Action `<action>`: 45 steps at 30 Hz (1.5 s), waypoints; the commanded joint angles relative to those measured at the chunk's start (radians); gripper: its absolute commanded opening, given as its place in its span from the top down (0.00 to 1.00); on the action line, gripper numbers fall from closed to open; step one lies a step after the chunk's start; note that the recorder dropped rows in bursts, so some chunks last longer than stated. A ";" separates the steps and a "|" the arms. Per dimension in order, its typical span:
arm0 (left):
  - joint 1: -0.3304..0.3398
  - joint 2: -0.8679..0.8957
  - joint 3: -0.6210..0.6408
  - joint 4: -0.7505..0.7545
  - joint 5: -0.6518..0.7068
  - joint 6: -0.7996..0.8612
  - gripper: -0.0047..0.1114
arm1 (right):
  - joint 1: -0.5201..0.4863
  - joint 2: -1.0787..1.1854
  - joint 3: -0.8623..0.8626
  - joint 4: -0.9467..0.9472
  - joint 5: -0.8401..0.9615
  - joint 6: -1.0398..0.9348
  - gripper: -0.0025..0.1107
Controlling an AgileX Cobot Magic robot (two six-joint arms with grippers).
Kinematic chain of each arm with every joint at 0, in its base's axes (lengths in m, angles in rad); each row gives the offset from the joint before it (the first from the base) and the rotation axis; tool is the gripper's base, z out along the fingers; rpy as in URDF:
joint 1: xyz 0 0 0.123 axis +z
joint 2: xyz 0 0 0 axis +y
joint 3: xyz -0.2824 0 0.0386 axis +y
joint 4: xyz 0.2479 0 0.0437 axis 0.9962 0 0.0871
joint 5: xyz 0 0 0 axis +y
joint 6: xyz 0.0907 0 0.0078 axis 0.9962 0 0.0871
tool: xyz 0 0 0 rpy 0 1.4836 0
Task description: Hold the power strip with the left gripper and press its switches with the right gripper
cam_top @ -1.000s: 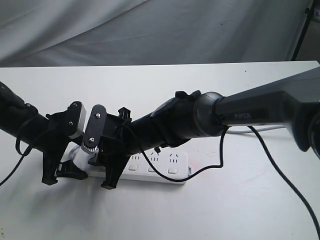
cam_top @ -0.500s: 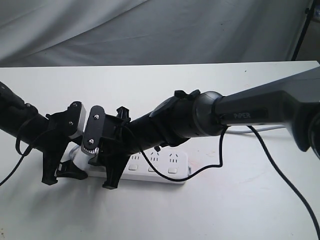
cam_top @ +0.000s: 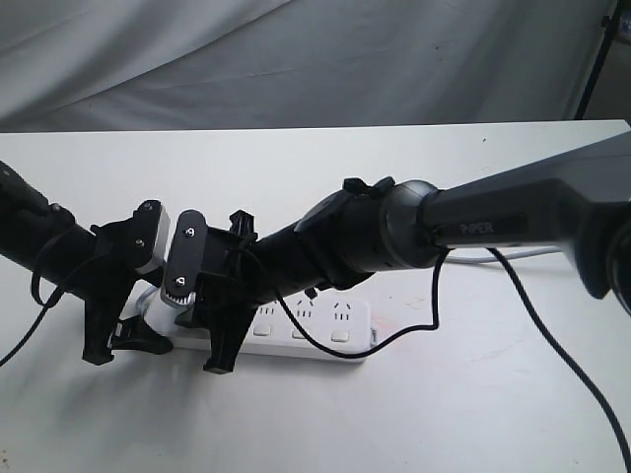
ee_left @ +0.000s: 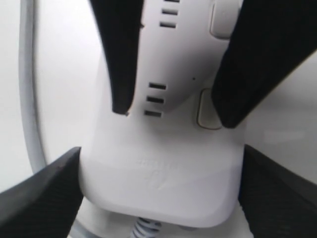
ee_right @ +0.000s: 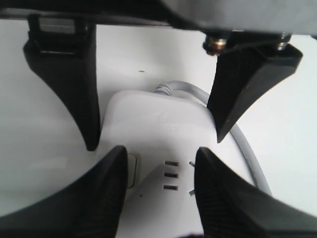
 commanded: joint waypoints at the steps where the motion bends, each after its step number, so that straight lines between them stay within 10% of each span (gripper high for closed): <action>1: -0.005 -0.006 -0.006 -0.024 0.002 -0.006 0.43 | 0.011 0.036 0.004 -0.023 -0.028 -0.011 0.61; 45: -0.005 -0.006 -0.006 -0.024 0.002 -0.004 0.43 | 0.019 -0.044 0.008 -0.031 -0.071 0.004 0.61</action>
